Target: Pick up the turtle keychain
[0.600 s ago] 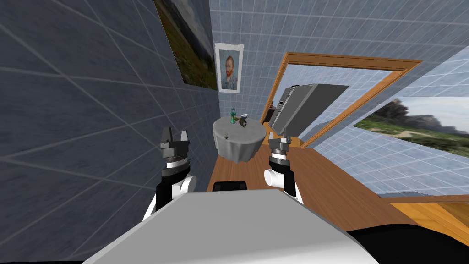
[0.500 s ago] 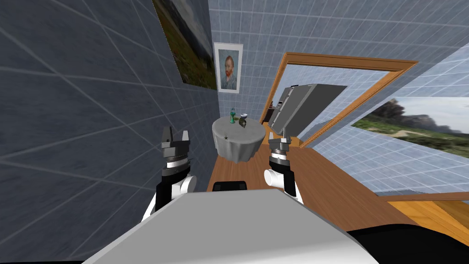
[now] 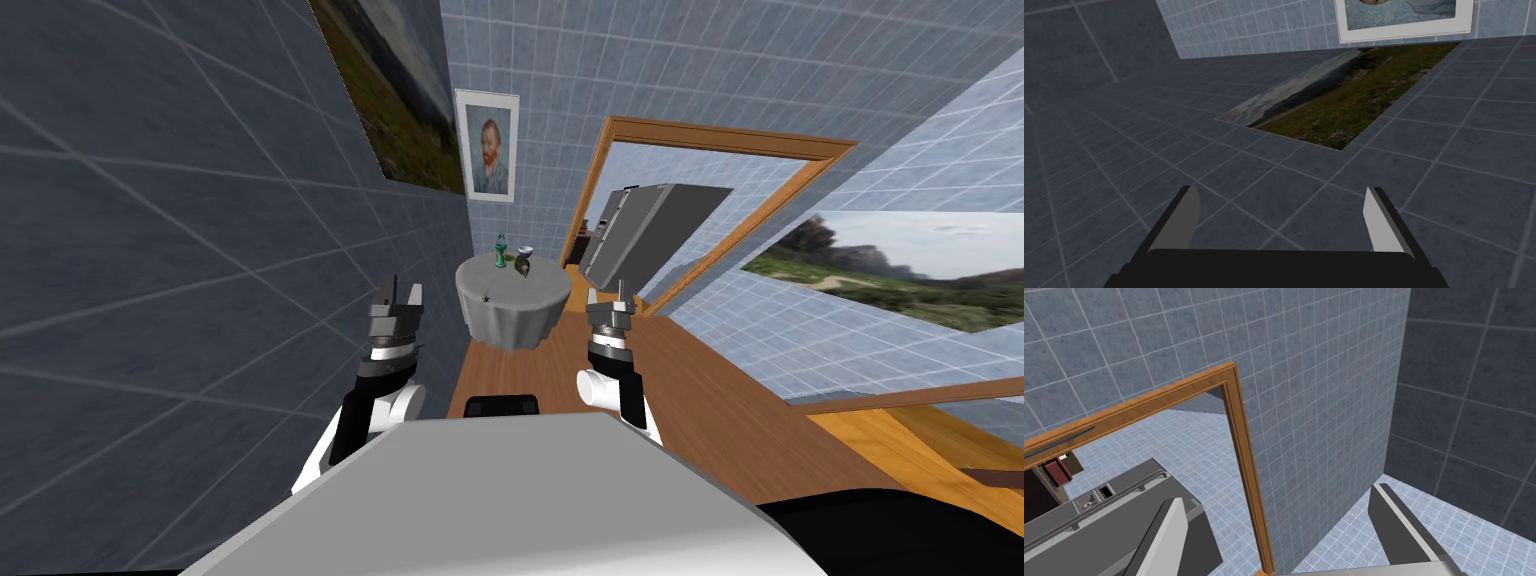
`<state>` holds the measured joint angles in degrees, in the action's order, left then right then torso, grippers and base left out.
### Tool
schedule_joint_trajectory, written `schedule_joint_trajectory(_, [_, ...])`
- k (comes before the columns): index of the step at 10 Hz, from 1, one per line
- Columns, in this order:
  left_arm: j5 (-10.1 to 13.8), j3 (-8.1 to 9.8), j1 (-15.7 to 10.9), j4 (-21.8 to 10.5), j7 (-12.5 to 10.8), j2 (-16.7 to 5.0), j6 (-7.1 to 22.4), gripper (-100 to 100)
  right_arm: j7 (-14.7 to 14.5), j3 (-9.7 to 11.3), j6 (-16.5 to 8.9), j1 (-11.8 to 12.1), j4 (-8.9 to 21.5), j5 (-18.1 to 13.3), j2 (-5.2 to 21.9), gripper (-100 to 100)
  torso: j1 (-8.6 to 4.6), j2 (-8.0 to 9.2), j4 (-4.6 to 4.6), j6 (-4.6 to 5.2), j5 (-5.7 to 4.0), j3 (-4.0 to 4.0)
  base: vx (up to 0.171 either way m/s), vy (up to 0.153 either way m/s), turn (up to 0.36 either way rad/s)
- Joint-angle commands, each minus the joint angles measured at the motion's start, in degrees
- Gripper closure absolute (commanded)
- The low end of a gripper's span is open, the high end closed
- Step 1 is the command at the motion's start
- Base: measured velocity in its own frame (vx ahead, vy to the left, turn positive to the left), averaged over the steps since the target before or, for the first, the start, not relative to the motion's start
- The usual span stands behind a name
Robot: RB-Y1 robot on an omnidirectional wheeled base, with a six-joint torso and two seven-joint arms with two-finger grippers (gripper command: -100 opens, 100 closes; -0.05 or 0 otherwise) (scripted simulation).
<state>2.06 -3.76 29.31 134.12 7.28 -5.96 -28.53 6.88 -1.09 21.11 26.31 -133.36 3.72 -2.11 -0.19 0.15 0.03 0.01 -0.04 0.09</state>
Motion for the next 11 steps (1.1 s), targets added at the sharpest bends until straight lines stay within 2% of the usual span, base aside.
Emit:
schedule_joint_trajectory(1, [0.0, -0.46, -0.8, 0.4, 0.7, -2.5, 2.6, -100, 0.0, 0.0, 0.0, 0.0, 0.0, 0.0, 0.0, 0, 0.0, 0.0, 0.0, 0.0, 0.0, 0.0, -0.035, -0.059, -0.09])
schedule_joint_trajectory(4, [-0.2, -1.48, -2.2, 1.1, 2.0, -7.6, 7.5, -100, 0.0, 0.0, 0.0, 0.0, 0.0, 0.0, 0.0, 0, -0.07, 0.0, 0.0, 0.0, -0.02, 0.0, -0.036, -0.07, -0.134])
schedule_joint_trajectory(5, [-0.2, -1.48, -2.2, 1.1, 2.0, -7.6, 8.2, -100, 0.0, 0.0, 0.0, 0.0, 0.0, 0.0, 0.0, 0, -0.05, -0.01, 0.0, -0.02, -0.01, -0.01, -0.02, -0.043, 0.031])
schedule_joint_trajectory(6, [-0.2, -1.81, -2.7, 1.4, 2.4, -9.3, 10.1, -100, 0.0, 0.0, 0.0, 0.0, 0.0, 0.0, 0.0, 0, 0.03, -0.05, -0.01, -0.02, 0.0, -0.02, -0.008, -0.042, -0.093])
schedule_joint_trajectory(7, [-0.2, -1.81, -2.7, 1.4, 2.4, -9.3, 10.3, -100, 0.0, 0.0, 0.0, 0.0, 0.0, 0.0, 0.0, 0, 0.04, -0.09, -0.02, 0.0, 0.01, -0.05, -0.003, -0.03, -0.042])
schedule_joint_trajectory(9, [-0.4, -2.44, -3.6, 2.0, 3.1, -13.0, 14.1, -100, 0.0, 0.0, 0.0, 0.0, 0.0, 0.0, 0.0, 0, 0.08, -0.12, -0.03, -0.01, 0.02, -0.07, -0.004, -0.05, -0.099])
schedule_joint_trajectory(10, [-0.4, -2.44, -3.6, 2.0, 3.1, -13.0, 15.1, -100, 0.0, 0.0, 0.0, 0.0, 0.0, 0.0, 0.0, 0, -0.02, -0.12, -0.03, 0.0, 0.0, -0.07, -0.004, -0.053, -0.034])
schedule_joint_trajectory(11, [-0.5, -2.72, -4.1, 2.4, 3.4, -14.8, 17.0, -100, 0.0, 0.0, 0.0, 0.0, 0.0, 0.0, 0.0, 0, 0.01, -0.12, -0.03, -0.03, 0.0, -0.07, 0.0, -0.05, -0.06])
